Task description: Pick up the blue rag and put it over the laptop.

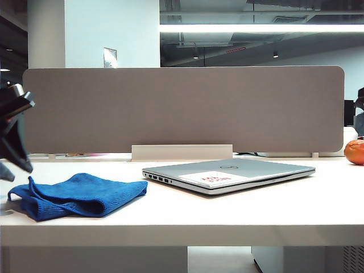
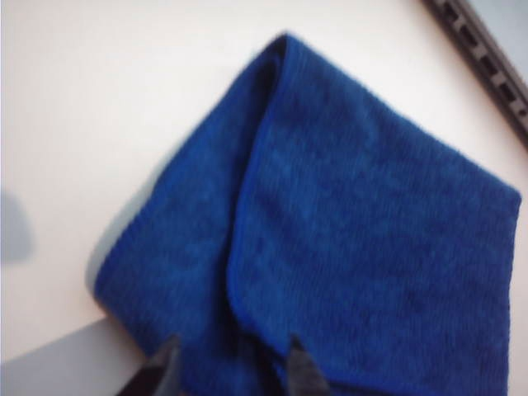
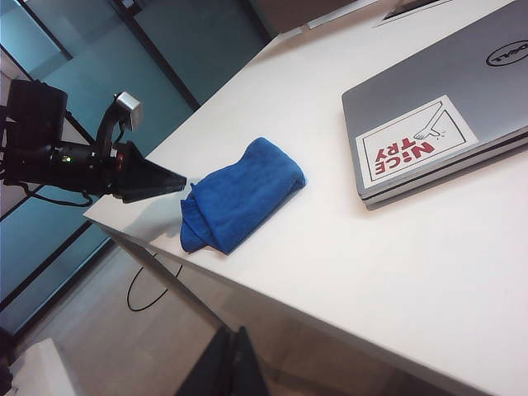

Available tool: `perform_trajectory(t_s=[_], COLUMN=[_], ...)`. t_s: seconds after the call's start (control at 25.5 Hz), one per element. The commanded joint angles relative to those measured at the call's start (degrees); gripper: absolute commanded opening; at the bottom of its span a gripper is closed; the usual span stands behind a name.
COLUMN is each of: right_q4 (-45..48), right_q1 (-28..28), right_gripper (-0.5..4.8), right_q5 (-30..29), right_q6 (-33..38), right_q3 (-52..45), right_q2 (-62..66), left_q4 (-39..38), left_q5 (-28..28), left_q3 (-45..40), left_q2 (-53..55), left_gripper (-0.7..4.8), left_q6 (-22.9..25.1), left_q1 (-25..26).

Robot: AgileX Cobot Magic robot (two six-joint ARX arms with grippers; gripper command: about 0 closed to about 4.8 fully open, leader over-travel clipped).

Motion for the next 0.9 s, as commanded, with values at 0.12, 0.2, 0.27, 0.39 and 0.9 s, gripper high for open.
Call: perform_trajectory(t_s=[0.12,0.2,0.27,0.39,0.9], right_q4=[0.8,0.8,0.8,0.8,0.9], right_q1=[0.0,0.0,0.0,0.0,0.0], right_gripper=[0.0,0.0,0.0,0.0,0.0], right_q5=[0.1,0.1,0.1,0.1,0.1], right_q6=[-0.2,-0.2,-0.2,-0.2,-0.2], right_q3=[-0.2,-0.2,-0.2,-0.2,-0.2], right_q2=[-0.1,-0.1,-0.1,-0.1,-0.1], left_q4=[-3.7,-4.2,-4.5,-4.5,1.7], left_q5=[0.6,0.6,0.6,0.6,0.2], left_q3=[0.2,0.2,0.2,0.2,0.2], left_q2=[-0.1,-0.1,-0.1,-0.1,2.8], left_gripper=[1.58,2.39,3.48,3.5,3.5], left_q6=[-2.7,-3.0,-4.6,-6.4,-10.6], left_q1=[-0.1,-0.2,-0.2,-0.3,-4.5])
